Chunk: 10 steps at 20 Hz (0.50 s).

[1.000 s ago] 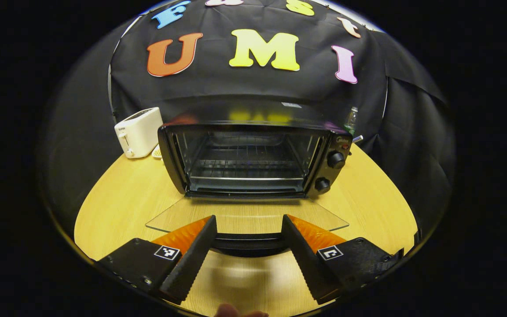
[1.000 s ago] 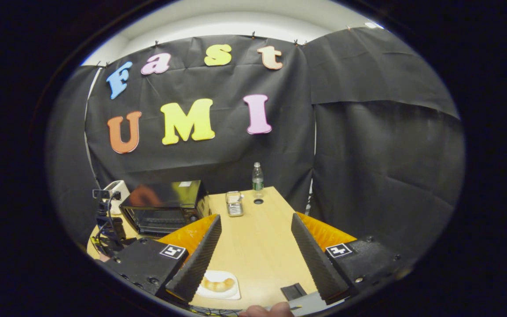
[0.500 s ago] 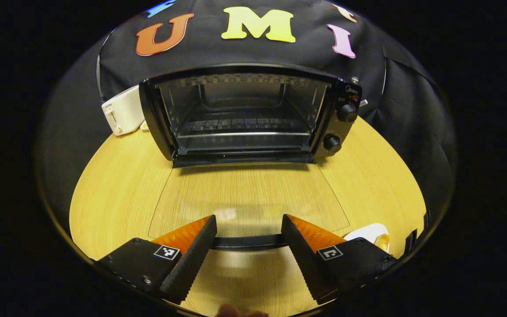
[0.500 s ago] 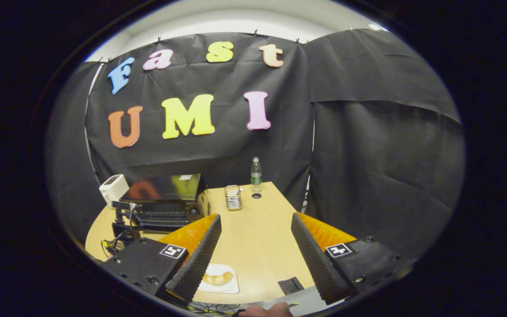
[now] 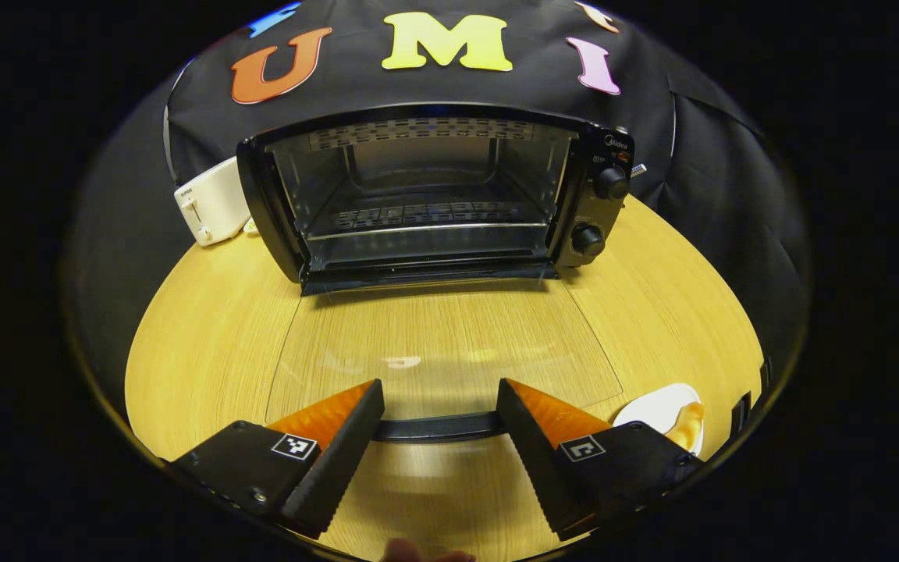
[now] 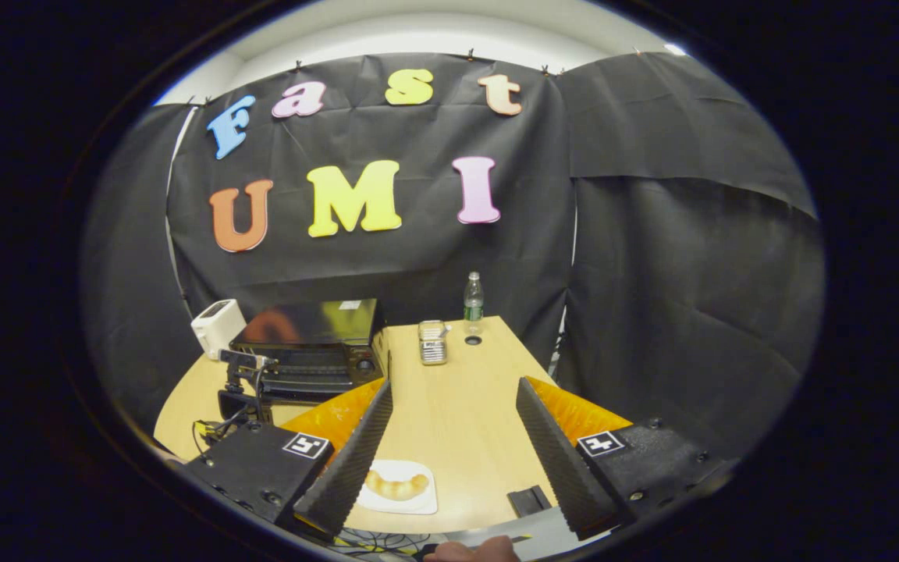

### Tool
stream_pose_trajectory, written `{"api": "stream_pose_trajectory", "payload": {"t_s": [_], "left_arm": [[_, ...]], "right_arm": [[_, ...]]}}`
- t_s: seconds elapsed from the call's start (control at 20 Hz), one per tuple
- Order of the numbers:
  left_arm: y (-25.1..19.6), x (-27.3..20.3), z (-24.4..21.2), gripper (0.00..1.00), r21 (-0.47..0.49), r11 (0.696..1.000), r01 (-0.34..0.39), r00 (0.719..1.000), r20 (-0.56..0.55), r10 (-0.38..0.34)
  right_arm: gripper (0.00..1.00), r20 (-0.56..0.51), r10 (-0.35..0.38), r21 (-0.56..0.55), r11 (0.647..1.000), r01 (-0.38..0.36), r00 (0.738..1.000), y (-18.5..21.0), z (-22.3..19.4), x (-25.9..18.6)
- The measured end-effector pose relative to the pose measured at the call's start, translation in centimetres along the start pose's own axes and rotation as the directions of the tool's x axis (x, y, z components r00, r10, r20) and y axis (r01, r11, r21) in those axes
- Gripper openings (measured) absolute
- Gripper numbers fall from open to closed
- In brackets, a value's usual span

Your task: Open the electric oven with the left hand, put the food in, and close the electric oven.

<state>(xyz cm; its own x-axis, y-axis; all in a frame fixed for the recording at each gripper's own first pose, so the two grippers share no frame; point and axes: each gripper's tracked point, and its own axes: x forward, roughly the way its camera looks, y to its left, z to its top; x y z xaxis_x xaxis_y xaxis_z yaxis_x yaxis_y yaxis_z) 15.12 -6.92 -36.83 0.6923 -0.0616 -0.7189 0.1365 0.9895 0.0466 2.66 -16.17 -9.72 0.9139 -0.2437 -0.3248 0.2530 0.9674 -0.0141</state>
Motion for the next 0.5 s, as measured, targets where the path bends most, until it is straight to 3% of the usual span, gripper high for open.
{"api": "stream_pose_trajectory", "payload": {"t_s": [0.25,0.5], "left_arm": [[0.4,-2.2,2.3,0.96,0.001,1.0,-0.018,0.996,0.086,0.017],[0.7,-7.7,6.9,0.95,0.025,0.999,-0.026,0.969,0.248,0.019]], "right_arm": [[0.97,-0.017,0.009,0.002,1.0,-0.009,1.0,0.0,-1.1,0.0],[1.0,-0.099,0.066,0.031,0.998,-0.063,0.993,1.3,-4.8,2.0]]}}
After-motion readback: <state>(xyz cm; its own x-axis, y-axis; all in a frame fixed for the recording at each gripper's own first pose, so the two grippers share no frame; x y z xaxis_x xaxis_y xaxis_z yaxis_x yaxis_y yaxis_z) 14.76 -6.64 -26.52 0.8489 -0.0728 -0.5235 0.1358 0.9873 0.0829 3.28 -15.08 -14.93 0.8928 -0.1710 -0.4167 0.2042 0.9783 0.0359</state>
